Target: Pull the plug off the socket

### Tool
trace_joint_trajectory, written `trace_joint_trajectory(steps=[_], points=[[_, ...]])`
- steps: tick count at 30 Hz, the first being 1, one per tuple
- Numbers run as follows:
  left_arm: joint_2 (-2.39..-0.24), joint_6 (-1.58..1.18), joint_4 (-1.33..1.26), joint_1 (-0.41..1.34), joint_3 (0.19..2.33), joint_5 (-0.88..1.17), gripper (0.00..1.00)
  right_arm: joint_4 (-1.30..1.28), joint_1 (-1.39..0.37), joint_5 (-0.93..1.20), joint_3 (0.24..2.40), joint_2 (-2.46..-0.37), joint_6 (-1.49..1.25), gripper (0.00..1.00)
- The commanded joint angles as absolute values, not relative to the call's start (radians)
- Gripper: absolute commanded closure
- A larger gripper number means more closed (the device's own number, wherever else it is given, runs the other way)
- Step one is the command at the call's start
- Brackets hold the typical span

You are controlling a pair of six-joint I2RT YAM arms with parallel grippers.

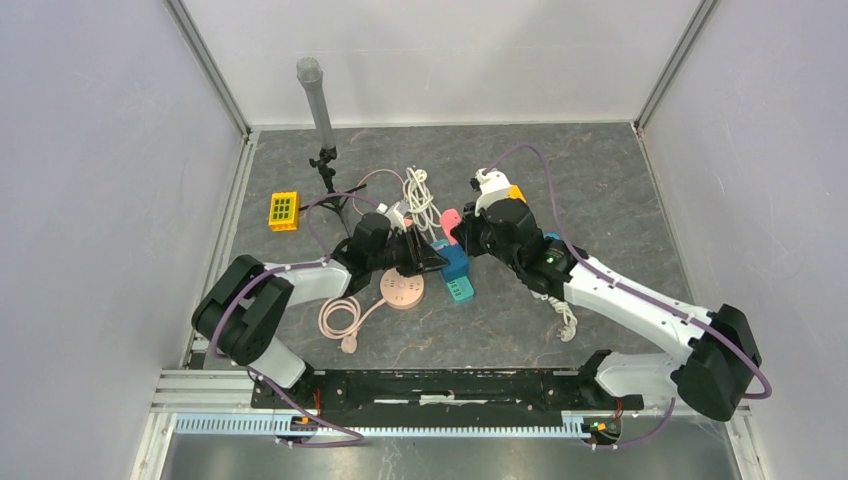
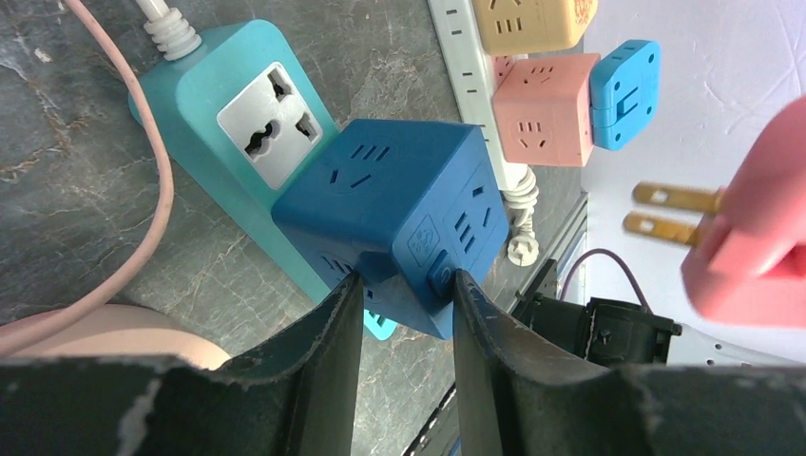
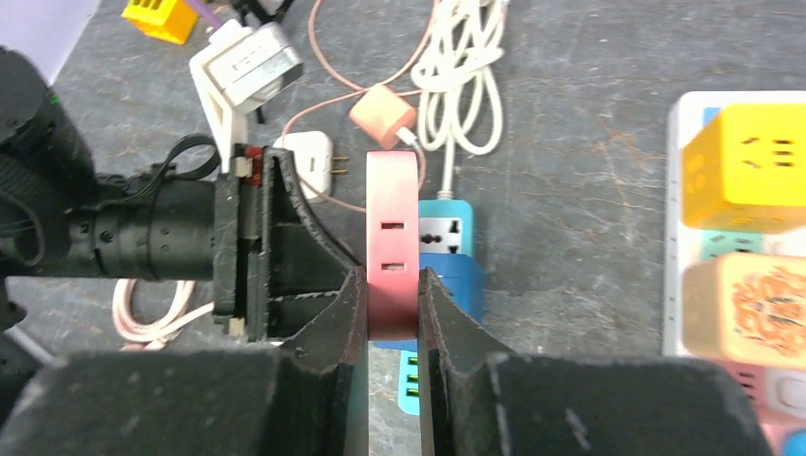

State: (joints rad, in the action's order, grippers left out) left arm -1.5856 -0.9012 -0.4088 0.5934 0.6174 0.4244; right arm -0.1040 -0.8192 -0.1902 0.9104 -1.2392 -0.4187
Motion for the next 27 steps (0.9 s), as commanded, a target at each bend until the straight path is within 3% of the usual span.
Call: trace_joint_trajectory(steps=[1,6,10,15,18,23,27], points=[[-1.673,-0.785,0.031,0.598,0.554,0.268,0.70,-0.178,-0.816,-0.348,0.997,-1.231,-0.415,1.00],[-1.568,-0.754,0.091,0.598,0.649,0.349,0.58,-0.215,-0.766,-0.361,1.057,-1.278,-0.381,1.00],[-1.529,-0.754,0.178,0.592,0.791,0.424,0.35,-0.182,-0.672,-0.248,1.087,-1.358,-0.365,1.00],[-1.488,-0.744,0.309,0.572,0.956,0.353,0.18,-0.150,-0.602,-0.118,1.154,-1.512,-0.330,1.00],[-1.445,-0.750,0.315,0.566,0.979,0.295,0.11,-0.147,-0.595,-0.074,1.180,-1.606,-0.328,1.00],[-1.385,-0.716,0.312,0.566,0.969,0.283,0.08,-0.059,-0.570,0.034,1.145,-1.684,-0.358,1.00],[-1.341,-0.703,0.313,0.566,0.924,0.273,0.06,-0.039,-0.554,0.051,1.148,-1.738,-0.371,0.92]])
